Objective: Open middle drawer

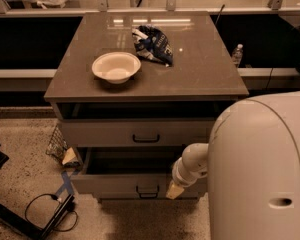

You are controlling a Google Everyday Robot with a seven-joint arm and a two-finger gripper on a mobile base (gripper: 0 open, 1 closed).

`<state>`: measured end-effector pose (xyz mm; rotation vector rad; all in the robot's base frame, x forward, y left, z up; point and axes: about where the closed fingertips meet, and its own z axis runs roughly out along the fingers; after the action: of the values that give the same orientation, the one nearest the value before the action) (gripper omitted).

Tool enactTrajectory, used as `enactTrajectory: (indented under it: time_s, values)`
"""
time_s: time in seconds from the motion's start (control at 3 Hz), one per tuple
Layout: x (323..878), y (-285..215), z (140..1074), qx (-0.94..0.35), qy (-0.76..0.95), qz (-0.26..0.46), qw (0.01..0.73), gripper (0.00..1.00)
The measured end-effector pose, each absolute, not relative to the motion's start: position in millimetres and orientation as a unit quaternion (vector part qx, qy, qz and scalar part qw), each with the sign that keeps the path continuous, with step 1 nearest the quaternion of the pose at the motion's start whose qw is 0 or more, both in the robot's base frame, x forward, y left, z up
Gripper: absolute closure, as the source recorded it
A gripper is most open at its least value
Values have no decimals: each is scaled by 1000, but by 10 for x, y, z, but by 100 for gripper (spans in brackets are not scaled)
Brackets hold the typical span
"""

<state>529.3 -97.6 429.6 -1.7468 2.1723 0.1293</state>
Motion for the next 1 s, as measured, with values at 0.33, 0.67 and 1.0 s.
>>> enactTrajectory:
  time_s: [0.33, 0.67, 1.0]
  values:
    - [5289, -973, 4291, -617, 766, 46, 174, 0]
    - [5237, -990, 4246, -613, 771, 48, 167, 3]
    - [5088, -1040, 4120, -604, 782, 55, 145, 26]
